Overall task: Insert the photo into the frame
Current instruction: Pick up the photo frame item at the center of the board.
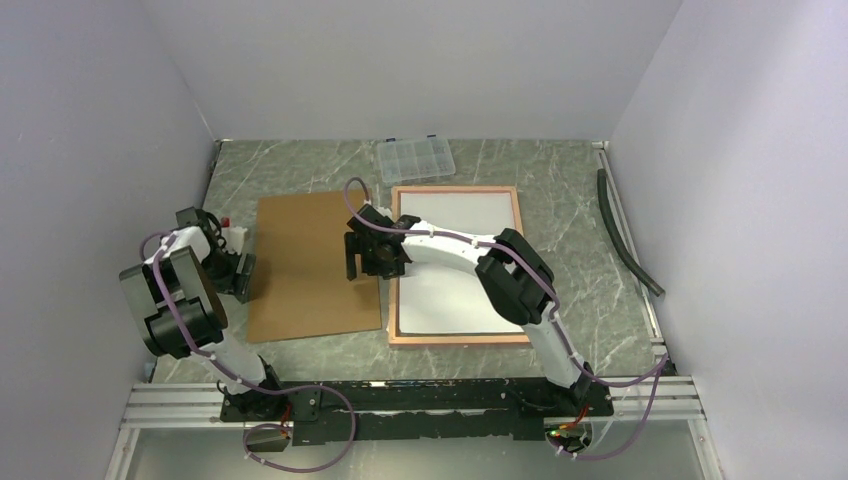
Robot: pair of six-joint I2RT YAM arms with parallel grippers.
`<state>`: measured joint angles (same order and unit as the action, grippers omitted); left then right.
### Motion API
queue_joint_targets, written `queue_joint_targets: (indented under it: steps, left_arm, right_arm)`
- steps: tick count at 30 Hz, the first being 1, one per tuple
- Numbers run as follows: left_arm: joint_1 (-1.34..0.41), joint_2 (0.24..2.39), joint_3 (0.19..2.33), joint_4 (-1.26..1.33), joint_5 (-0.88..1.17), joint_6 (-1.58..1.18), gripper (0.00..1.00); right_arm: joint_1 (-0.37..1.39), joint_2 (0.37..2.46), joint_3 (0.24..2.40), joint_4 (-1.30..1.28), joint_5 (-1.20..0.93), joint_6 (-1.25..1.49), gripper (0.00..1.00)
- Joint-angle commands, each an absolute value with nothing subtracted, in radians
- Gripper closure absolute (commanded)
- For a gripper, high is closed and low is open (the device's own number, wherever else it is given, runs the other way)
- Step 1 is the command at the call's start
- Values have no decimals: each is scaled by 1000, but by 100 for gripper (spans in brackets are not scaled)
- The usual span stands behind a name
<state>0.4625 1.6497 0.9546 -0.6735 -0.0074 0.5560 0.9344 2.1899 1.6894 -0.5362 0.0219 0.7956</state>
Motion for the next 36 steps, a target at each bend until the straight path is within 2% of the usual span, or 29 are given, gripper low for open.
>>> queue_joint_targets:
  steps: [1, 5, 10, 16, 22, 31, 36]
  left_arm:
    - [426, 1737, 910, -568, 31, 502, 18]
    - [416, 1747, 911, -565, 28, 498, 19]
    - [414, 1763, 913, -565, 31, 498, 23]
    - [408, 1795, 923, -561, 62, 488, 37]
    - [399, 1833, 955, -586, 99, 485, 43]
    - [382, 1812, 956, -611, 129, 518, 46]
    - [379, 1810, 953, -619, 140, 524, 47]
  right_arm:
    - [934, 2208, 1682, -603, 70, 801, 12]
    - [935, 2193, 1636, -537, 27, 811, 11]
    - [937, 2192, 1597, -382, -166, 869, 10]
    - [936, 2163, 1562, -252, -295, 957, 9]
    - [924, 2087, 1508, -83, -364, 1047, 9]
    - [926, 1973, 1437, 254, -477, 1231, 10]
    - [943, 1932, 1435, 348, -470, 1249, 10]
